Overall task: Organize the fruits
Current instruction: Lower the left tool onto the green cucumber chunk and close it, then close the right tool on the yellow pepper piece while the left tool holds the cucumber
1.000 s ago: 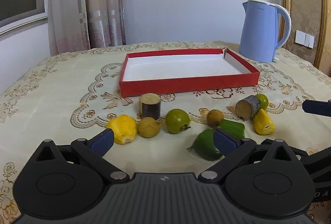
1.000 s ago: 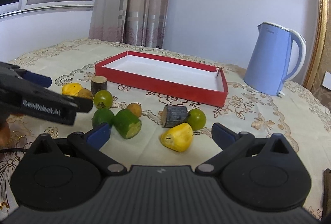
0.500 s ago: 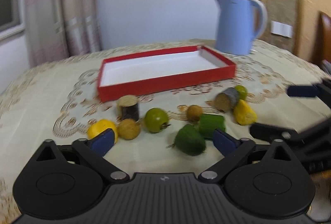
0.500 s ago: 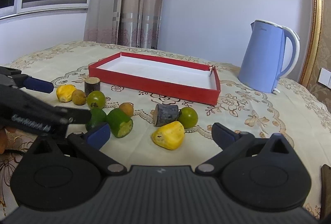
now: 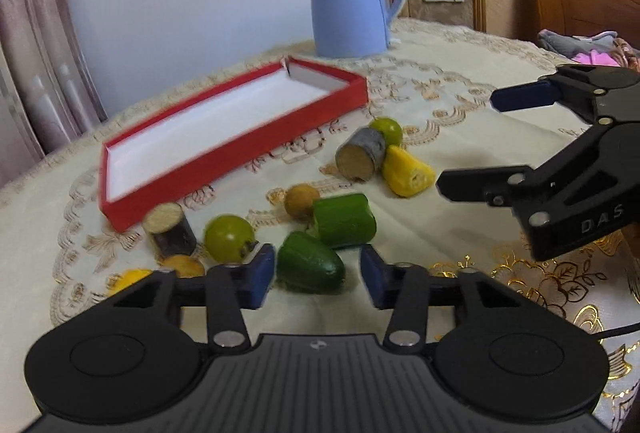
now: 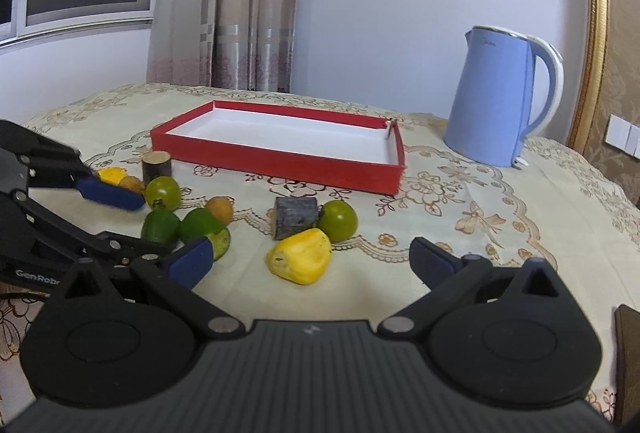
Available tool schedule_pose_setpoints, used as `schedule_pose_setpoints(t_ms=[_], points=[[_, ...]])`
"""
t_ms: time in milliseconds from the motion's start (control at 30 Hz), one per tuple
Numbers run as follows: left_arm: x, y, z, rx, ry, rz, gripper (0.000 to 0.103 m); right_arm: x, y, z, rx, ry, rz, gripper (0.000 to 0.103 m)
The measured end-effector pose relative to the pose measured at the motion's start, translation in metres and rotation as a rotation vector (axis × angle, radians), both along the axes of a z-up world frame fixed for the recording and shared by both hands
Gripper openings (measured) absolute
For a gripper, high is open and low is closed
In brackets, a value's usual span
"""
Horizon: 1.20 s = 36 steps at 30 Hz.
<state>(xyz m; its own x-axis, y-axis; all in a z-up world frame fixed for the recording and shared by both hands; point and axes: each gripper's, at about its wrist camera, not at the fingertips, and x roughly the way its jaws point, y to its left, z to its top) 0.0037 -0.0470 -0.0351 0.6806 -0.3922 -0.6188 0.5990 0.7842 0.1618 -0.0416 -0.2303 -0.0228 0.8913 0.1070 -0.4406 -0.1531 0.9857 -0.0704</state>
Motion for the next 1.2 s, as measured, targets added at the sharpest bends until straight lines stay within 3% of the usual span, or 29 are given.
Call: schedule_pose_setpoints(t_ms=[133, 533, 600, 767, 867, 967, 1067, 1200], points=[[0.011, 0.001, -0.005, -0.014, 0.045, 0.011, 0.040, 0.000, -0.003, -0.001, 0.000, 0.002, -0.002, 0.103], [0.007, 0.003, -0.004, -0.033, 0.036, 0.028, 0.038, 0.007, -0.003, -0.002, 0.003, 0.021, 0.013, 0.102], [0.004, 0.009, 0.000, -0.057, 0.026, 0.052, 0.038, 0.011, -0.003, -0.003, 0.004, 0.039, 0.027, 0.094], [0.002, 0.027, 0.010, -0.084, -0.015, 0.151, 0.038, 0.024, 0.000, -0.007, 0.000, 0.072, 0.053, 0.090], [0.003, 0.034, 0.015, -0.092, -0.037, 0.196, 0.038, 0.036, 0.000, -0.008, 0.001, 0.094, 0.072, 0.081], [0.003, 0.038, 0.018, -0.108, -0.046, 0.213, 0.038, 0.047, -0.002, -0.010, 0.002, 0.124, 0.084, 0.074], [0.002, 0.038, 0.020, -0.106, -0.060, 0.216, 0.038, 0.055, -0.003, -0.012, -0.002, 0.146, 0.100, 0.073], [0.005, 0.037, 0.019, -0.117, -0.056, 0.231, 0.038, 0.061, -0.001, -0.015, -0.007, 0.174, 0.122, 0.062]])
